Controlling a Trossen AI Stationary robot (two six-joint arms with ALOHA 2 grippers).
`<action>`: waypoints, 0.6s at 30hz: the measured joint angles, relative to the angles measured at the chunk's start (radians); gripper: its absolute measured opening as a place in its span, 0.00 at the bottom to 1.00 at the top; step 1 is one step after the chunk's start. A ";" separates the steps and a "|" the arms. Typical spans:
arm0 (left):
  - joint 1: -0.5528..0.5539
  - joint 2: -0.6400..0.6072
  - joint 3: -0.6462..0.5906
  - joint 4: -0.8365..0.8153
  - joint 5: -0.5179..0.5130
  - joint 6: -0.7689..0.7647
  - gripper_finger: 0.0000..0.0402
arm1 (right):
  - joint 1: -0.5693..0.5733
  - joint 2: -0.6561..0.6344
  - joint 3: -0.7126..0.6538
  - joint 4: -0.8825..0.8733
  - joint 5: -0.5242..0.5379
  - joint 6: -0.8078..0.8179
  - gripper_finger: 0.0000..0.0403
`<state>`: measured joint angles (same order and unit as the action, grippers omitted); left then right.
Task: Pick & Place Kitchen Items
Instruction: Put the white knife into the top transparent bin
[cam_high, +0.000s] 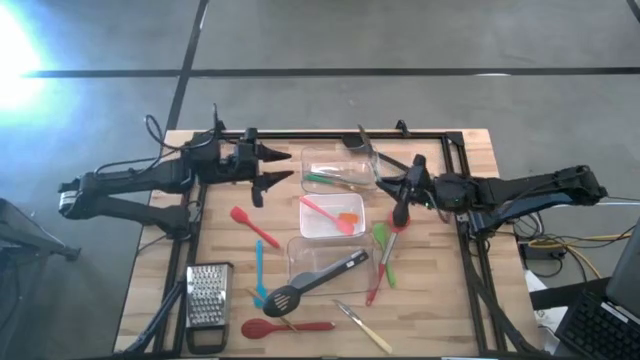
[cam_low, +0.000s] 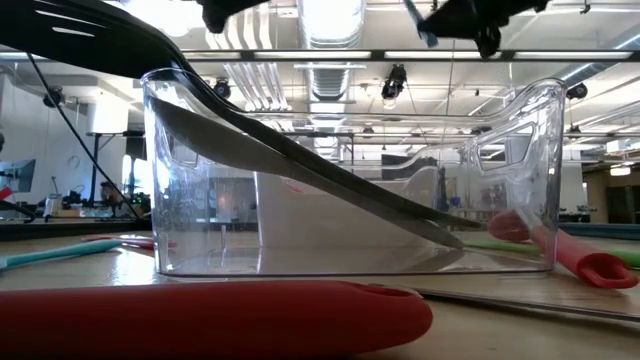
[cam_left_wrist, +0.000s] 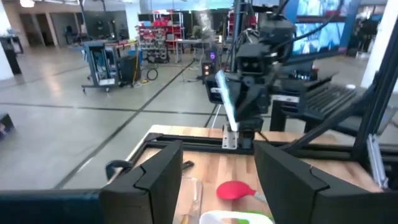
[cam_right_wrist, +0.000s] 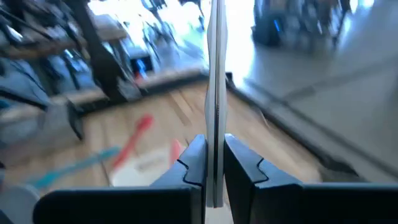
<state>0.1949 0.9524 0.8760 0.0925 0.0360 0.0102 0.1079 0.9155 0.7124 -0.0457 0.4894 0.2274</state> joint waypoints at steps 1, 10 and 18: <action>0.000 0.026 -0.005 0.038 0.000 -0.010 0.51 | 0.010 0.004 -0.015 0.069 0.000 -0.037 0.05; 0.000 0.346 0.041 0.538 0.214 -0.011 0.51 | 0.021 0.103 -0.101 0.523 -0.027 -0.235 0.05; 0.006 0.555 0.263 0.489 0.306 -0.014 0.51 | 0.020 0.198 -0.066 0.551 -0.079 -0.243 0.05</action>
<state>0.2013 1.5078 1.1391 0.5811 0.3425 -0.0040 0.1284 1.1130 0.6460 0.5050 0.4105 -0.0152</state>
